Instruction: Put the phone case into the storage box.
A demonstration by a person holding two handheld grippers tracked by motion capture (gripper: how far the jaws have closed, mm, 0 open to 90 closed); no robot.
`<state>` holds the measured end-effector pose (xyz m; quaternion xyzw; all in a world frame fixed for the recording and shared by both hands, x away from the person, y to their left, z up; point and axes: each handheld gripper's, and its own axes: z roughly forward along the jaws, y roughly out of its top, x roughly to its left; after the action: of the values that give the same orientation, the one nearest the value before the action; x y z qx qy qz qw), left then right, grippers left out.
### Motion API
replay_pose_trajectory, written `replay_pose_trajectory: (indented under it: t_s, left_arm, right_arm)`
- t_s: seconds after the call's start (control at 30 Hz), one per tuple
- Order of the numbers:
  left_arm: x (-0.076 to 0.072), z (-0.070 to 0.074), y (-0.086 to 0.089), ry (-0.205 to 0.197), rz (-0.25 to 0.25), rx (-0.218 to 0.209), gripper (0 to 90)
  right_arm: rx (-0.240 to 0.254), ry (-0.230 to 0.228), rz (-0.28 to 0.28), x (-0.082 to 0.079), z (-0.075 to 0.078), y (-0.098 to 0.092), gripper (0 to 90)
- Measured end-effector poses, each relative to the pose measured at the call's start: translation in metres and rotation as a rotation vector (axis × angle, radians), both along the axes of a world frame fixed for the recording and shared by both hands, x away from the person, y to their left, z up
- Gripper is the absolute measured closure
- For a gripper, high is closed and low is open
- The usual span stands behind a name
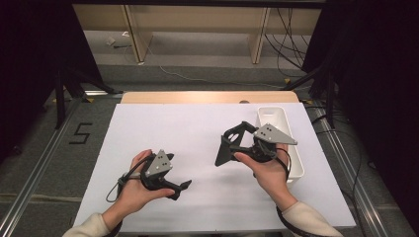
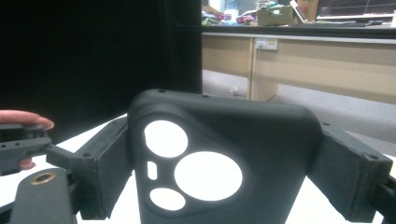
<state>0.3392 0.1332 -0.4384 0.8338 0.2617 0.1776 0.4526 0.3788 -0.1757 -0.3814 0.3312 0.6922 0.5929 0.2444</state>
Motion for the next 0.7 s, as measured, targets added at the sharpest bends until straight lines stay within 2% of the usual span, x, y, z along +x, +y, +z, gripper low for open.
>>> replay_pose_trajectory:
  t_s: [0.23, 0.7]
  left_arm:
    - [-0.002, -0.001, 0.006, -0.002, 0.014, -0.023, 0.0]
    - [-0.005, -0.002, 0.009, -0.003, 0.022, -0.021, 0.0]
  right_arm:
    - [0.007, -0.008, -0.023, 0.002, 0.005, -0.008, 15.1]
    - [0.012, -0.027, -0.074, 0.007, 0.012, -0.022, 15.1]
